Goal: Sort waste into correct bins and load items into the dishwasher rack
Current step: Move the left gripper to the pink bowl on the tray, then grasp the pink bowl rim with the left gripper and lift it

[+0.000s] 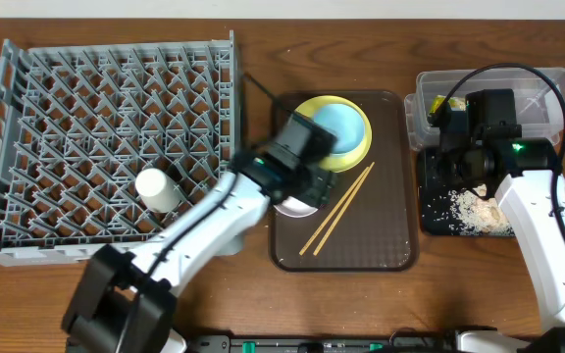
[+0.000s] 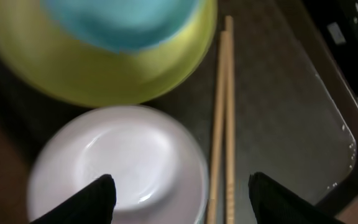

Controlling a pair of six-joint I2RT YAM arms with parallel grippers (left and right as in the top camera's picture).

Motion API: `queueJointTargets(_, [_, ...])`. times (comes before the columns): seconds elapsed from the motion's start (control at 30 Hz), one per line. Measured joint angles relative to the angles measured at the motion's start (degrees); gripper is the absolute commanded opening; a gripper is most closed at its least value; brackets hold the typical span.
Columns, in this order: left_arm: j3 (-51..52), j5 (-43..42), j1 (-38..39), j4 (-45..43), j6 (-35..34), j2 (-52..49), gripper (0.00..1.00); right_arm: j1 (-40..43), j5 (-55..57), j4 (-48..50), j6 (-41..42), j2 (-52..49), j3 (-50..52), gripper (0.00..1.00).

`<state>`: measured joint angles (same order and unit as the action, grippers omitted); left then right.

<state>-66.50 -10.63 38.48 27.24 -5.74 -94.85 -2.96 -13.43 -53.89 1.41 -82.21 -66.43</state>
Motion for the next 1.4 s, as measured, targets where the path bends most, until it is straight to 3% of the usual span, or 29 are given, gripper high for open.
queueJointTargets(0.3, [0.0, 8.3, 6.8, -1.4, 0.1, -6.5, 0.7, 0.0, 0.0, -0.1, 0.0, 0.0, 0.0, 0.14])
queueJointTargets(0.6, [0.0, 12.3, 7.1, -1.4, 0.4, -10.6, 0.34, 0.0, 0.0, -0.1, 0.0, 0.0, 0.0, 0.14])
queueJointTargets(0.93, [0.0, 12.6, 7.5, 0.8, -0.3, -10.6, 0.19, 0.0, 0.0, -0.9, 0.0, 0.0, 0.0, 0.14])
queueJointTargets(1.03, [0.0, 12.5, 7.9, 1.6, -0.6, -10.6, 0.07, 0.0, 0.0, -1.0, 0.0, 0.0, 0.0, 0.14])
queueJointTargets(1.4, [-0.2, 12.4, 8.1, 6.1, -0.2, -0.3, 0.06, 0.0, 0.0, -1.1, 0.0, 0.0, 0.0, 0.14])
